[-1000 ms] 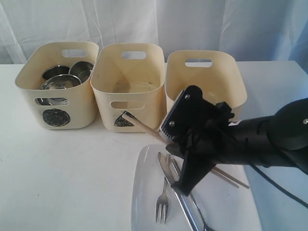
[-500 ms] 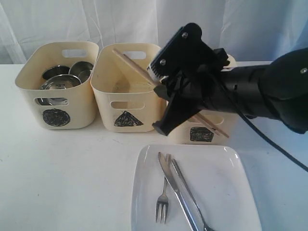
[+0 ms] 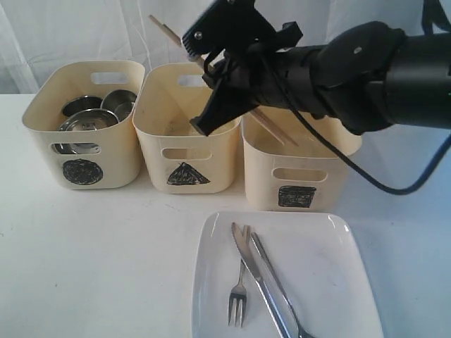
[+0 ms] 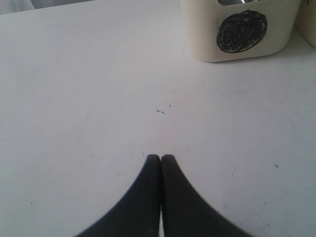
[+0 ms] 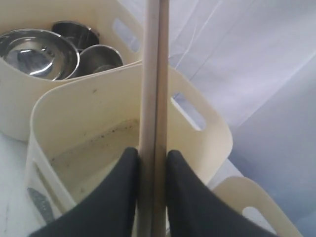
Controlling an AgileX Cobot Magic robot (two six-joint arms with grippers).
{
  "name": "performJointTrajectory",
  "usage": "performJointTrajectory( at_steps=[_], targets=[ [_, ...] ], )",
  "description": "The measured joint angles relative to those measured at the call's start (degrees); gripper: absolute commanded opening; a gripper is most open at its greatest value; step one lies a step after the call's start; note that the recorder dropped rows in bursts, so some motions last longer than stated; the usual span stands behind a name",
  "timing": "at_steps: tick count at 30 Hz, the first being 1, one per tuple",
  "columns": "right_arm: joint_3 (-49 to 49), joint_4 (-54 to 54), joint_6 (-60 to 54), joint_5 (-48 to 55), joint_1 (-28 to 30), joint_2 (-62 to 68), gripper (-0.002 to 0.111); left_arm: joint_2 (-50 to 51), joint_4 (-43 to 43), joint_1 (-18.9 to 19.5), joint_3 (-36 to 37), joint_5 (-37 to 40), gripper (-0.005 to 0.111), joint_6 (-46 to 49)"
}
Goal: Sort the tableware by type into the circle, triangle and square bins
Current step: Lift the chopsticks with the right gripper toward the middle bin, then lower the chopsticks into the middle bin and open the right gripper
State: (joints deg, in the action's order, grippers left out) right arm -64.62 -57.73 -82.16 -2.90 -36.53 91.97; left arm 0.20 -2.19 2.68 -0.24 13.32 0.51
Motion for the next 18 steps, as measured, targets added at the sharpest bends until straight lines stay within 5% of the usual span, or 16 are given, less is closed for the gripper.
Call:
performJointTrajectory(
  at_steps=[18],
  targets=[
    [-15.3,5.7,0.0,-3.4,0.0,14.8,0.0,0.0,0.0,0.0,0.0,0.0,0.0,0.0]
  ],
)
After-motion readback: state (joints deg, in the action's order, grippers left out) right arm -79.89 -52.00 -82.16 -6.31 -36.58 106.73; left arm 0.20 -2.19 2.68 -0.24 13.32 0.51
